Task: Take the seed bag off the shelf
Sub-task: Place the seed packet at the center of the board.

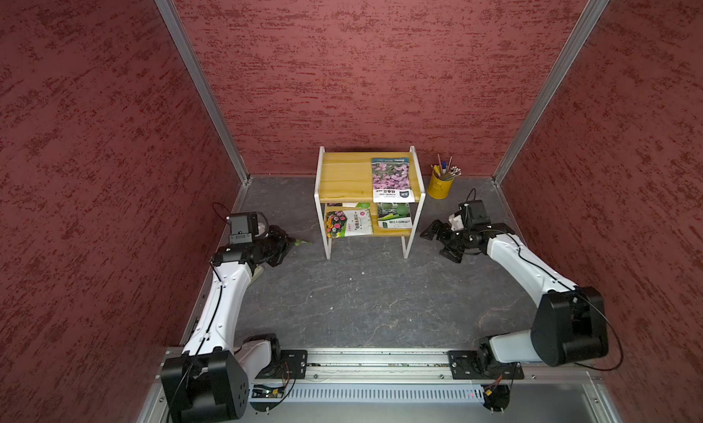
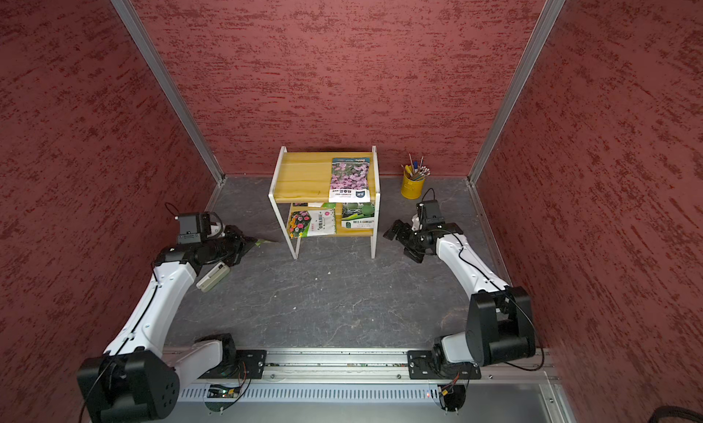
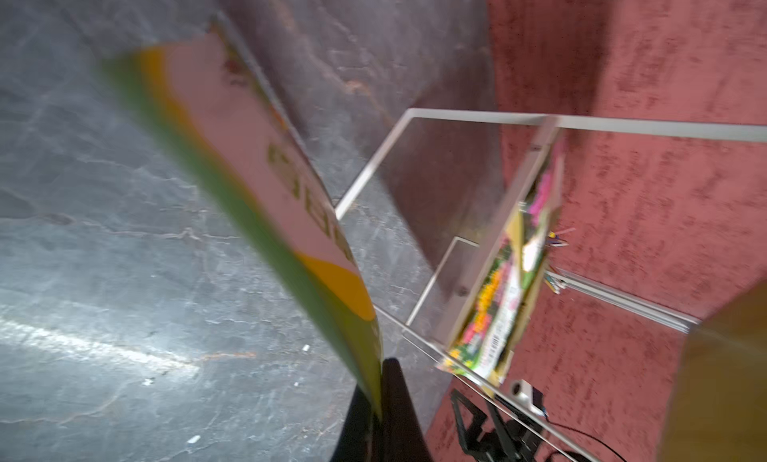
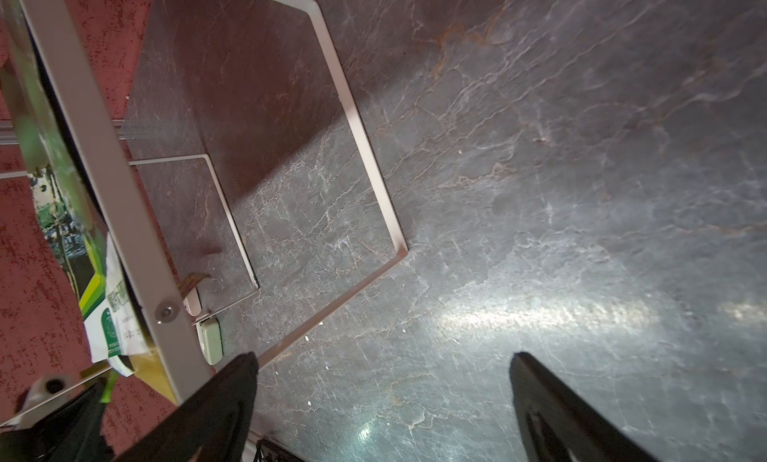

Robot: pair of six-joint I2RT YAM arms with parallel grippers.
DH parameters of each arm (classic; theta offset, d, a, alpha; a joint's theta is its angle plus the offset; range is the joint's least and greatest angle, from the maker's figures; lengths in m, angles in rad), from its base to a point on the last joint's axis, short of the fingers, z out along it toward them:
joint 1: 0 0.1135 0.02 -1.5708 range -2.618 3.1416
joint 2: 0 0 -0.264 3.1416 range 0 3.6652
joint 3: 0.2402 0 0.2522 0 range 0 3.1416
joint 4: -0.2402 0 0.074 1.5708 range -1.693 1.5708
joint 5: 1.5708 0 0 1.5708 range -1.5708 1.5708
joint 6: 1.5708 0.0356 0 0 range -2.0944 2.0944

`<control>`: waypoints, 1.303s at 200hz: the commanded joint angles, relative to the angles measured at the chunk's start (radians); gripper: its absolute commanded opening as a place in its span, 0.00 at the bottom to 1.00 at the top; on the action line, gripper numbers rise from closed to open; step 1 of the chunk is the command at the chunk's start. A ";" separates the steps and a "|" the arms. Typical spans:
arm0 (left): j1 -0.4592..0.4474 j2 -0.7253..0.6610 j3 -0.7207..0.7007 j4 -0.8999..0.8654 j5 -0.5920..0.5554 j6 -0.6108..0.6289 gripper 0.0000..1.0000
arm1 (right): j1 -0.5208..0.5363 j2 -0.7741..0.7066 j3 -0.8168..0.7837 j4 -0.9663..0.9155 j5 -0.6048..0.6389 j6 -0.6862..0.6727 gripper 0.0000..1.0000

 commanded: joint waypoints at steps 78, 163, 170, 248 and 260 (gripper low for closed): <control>-0.030 0.015 -0.222 0.103 -0.116 -0.112 0.00 | -0.004 0.028 -0.024 0.053 -0.019 -0.009 0.98; -0.014 -0.004 -0.008 -0.219 -0.169 -0.040 1.00 | -0.007 0.042 0.019 -0.003 0.044 -0.025 0.98; -0.011 -0.010 0.035 -0.258 -0.175 -0.023 1.00 | -0.008 0.040 0.038 -0.026 0.061 -0.034 0.98; -0.004 0.271 0.781 -0.685 -0.321 0.276 1.00 | -0.037 0.113 0.609 -0.276 0.126 -0.151 0.98; -0.009 0.292 0.825 -0.695 -0.319 0.296 1.00 | -0.037 0.148 0.713 -0.266 0.101 -0.143 0.99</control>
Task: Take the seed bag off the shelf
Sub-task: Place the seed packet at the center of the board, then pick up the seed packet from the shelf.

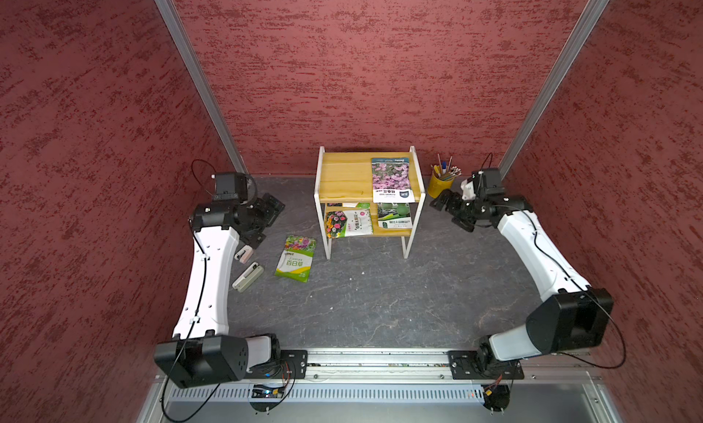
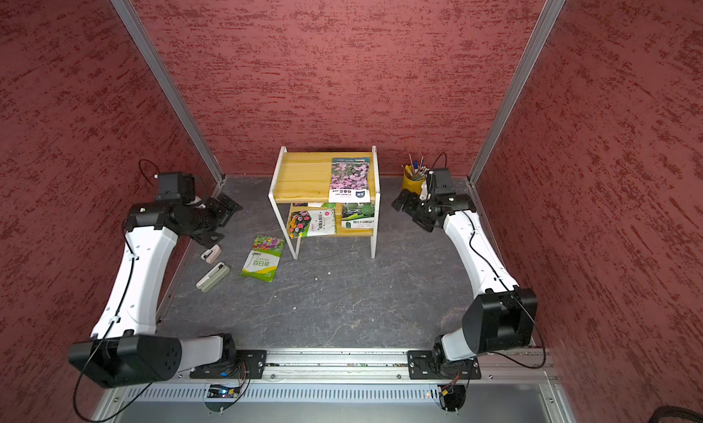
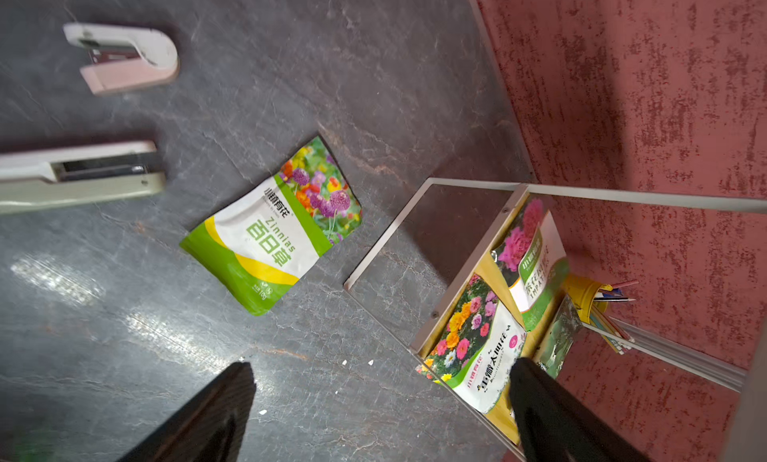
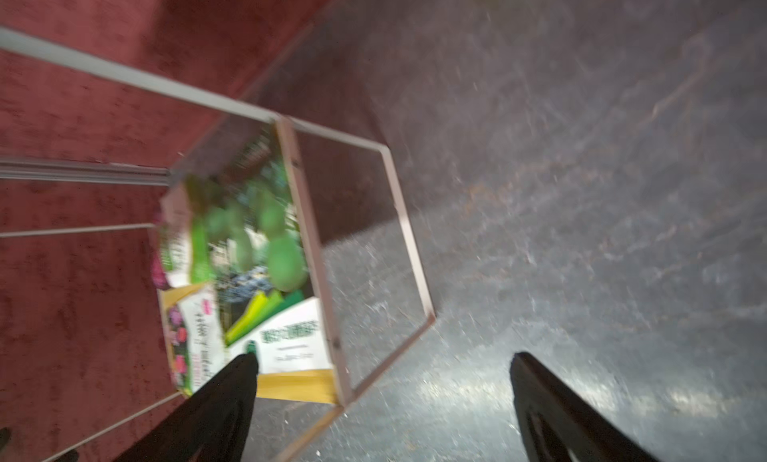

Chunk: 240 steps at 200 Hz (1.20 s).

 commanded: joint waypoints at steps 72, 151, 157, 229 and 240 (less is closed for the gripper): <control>-0.060 0.069 0.105 -0.057 0.065 0.161 1.00 | 0.040 0.306 0.905 -0.217 -0.101 -0.020 0.98; -0.090 0.018 -0.042 0.033 0.118 0.130 1.00 | 0.257 0.307 0.919 -0.212 -0.115 0.015 0.99; -0.089 0.017 -0.048 0.034 0.121 0.127 1.00 | 0.275 0.306 0.904 -0.201 -0.105 0.018 0.98; -0.087 0.001 -0.070 0.015 0.112 0.117 1.00 | 0.374 0.283 0.714 -0.106 0.007 0.028 0.98; -0.087 -0.007 -0.081 0.018 0.116 0.118 1.00 | 0.377 0.272 0.678 -0.086 0.008 0.031 0.98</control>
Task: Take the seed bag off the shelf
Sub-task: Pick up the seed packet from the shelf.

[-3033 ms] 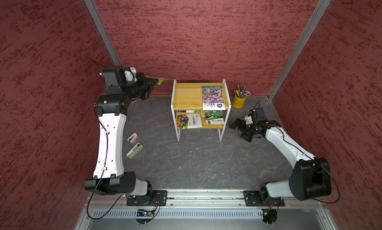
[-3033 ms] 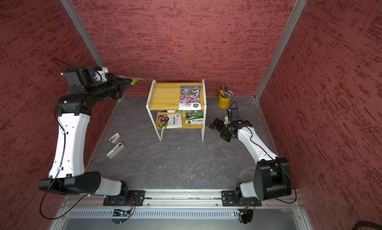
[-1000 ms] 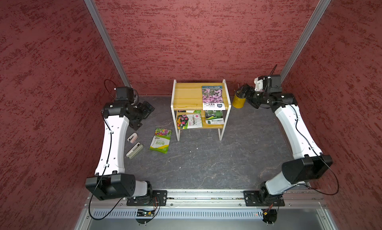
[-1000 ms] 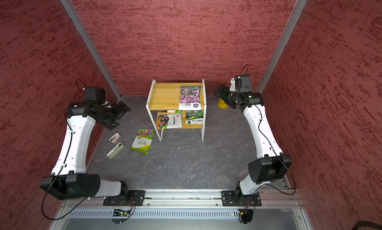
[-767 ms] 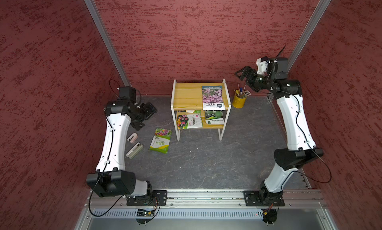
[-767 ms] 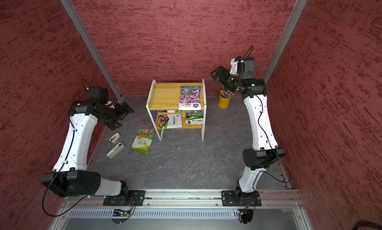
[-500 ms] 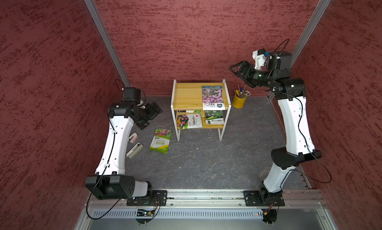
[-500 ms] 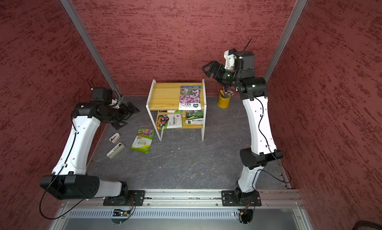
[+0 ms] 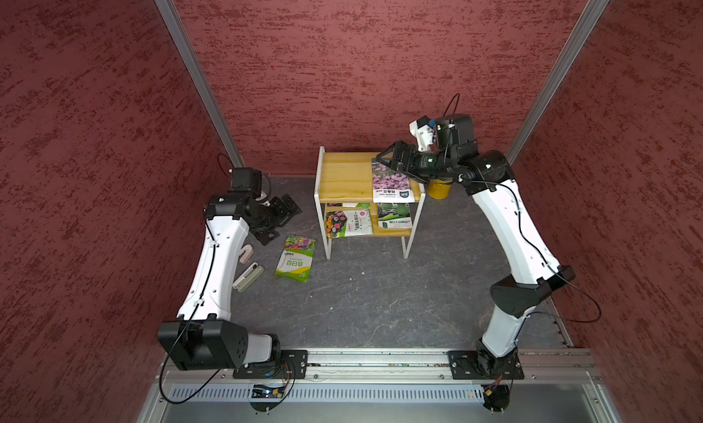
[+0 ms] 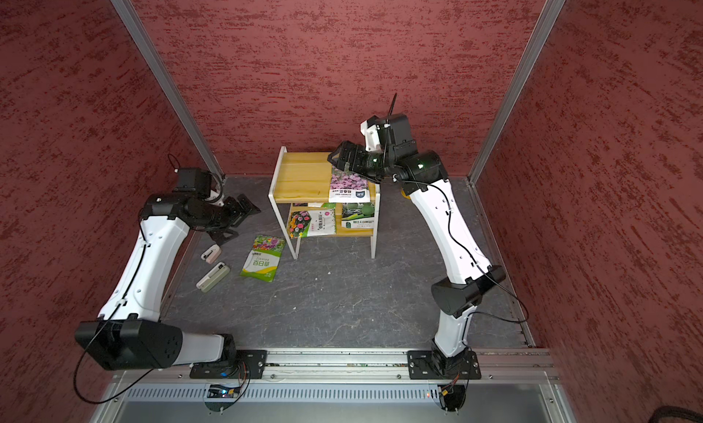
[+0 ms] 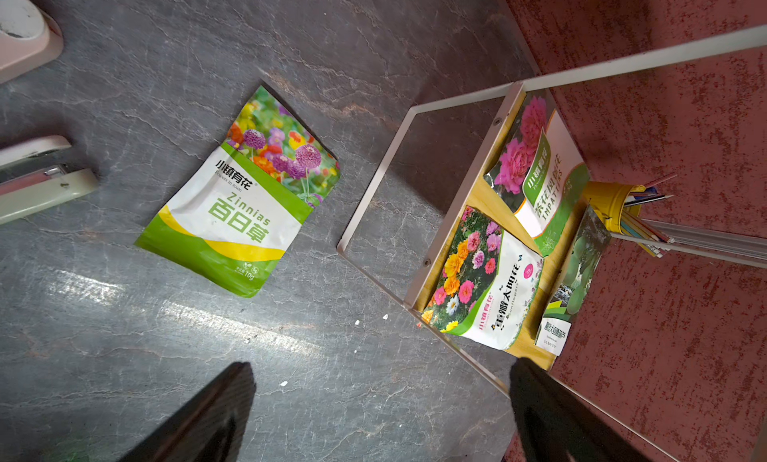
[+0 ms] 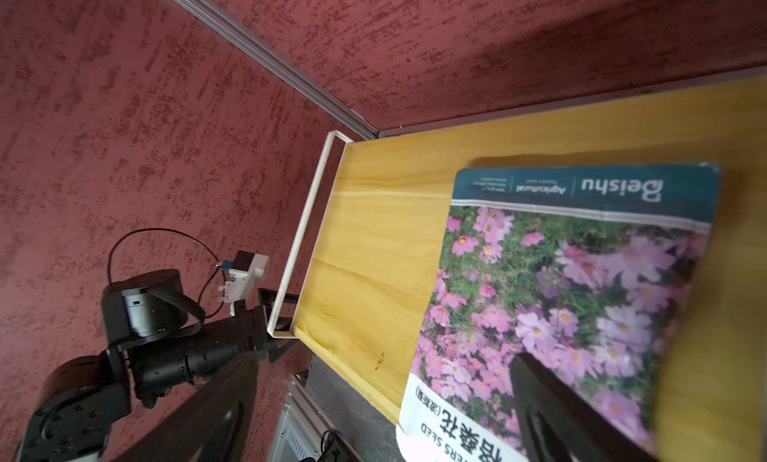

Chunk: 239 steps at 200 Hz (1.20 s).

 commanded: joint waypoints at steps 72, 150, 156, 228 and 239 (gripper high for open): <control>0.020 -0.054 -0.080 0.036 0.047 -0.011 1.00 | 0.058 -0.014 -0.086 0.083 0.096 0.011 0.99; 0.048 -0.036 -0.073 0.036 0.064 -0.011 1.00 | 0.110 0.022 -0.044 0.044 0.119 0.011 0.99; 0.050 -0.036 -0.075 0.036 0.065 -0.010 1.00 | 0.114 0.024 -0.044 0.044 0.121 0.012 0.98; 0.066 -0.043 -0.091 0.036 0.077 -0.004 1.00 | 0.161 0.055 -0.036 0.045 0.125 0.032 0.98; 0.070 -0.046 -0.094 0.035 0.078 -0.004 1.00 | 0.167 0.064 -0.025 0.046 0.125 0.035 0.98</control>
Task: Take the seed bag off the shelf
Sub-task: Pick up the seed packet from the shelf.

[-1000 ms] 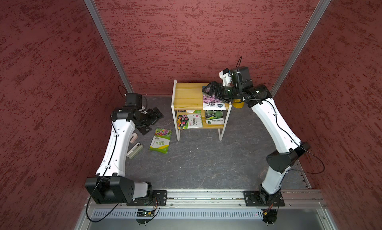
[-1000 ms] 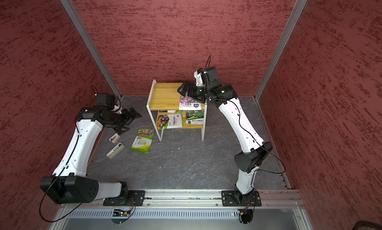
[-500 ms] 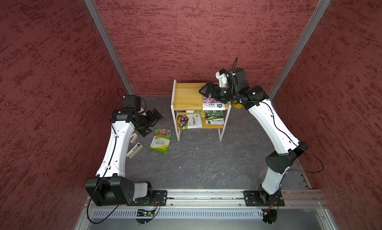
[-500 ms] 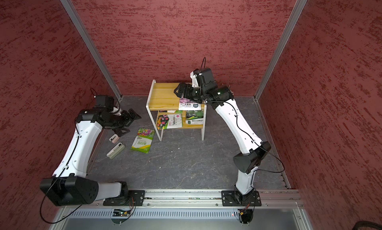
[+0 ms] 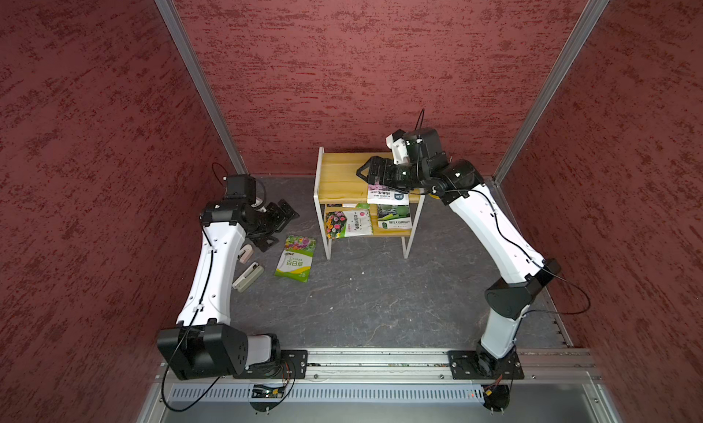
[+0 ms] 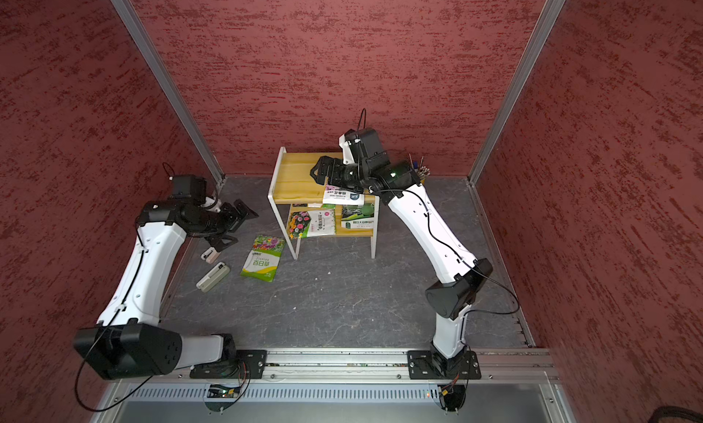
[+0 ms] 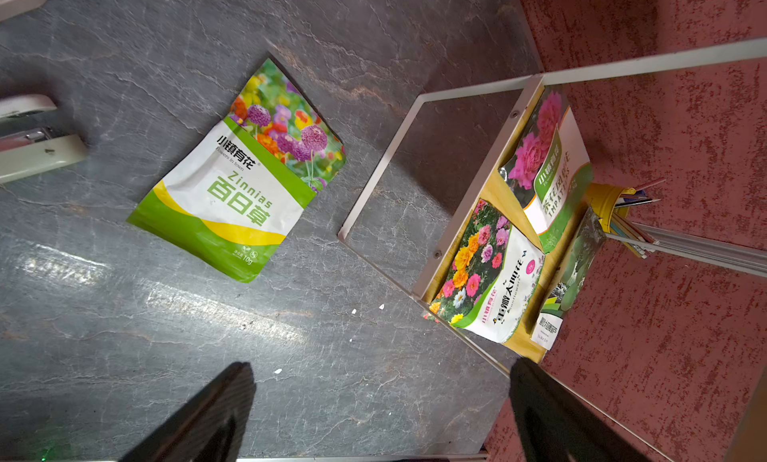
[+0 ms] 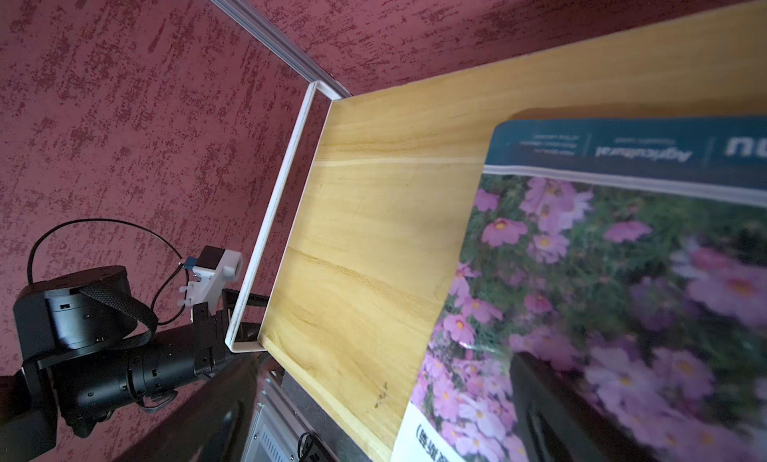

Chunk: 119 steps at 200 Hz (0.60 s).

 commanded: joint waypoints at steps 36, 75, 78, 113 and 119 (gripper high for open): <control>0.019 -0.022 -0.030 0.022 0.014 0.007 1.00 | 0.033 0.067 0.092 -0.059 0.016 0.006 0.98; 0.020 -0.039 -0.045 0.027 0.018 0.001 1.00 | 0.035 0.058 0.095 -0.066 0.022 0.002 0.98; 0.022 -0.039 -0.045 0.027 0.018 0.001 1.00 | 0.036 0.056 0.095 -0.068 0.022 0.002 0.99; 0.023 -0.037 0.027 -0.036 -0.034 0.040 1.00 | 0.036 0.040 0.171 -0.109 0.057 -0.017 0.98; 0.025 -0.036 0.037 -0.043 -0.039 0.047 1.00 | 0.036 0.044 0.201 -0.128 0.064 -0.024 0.98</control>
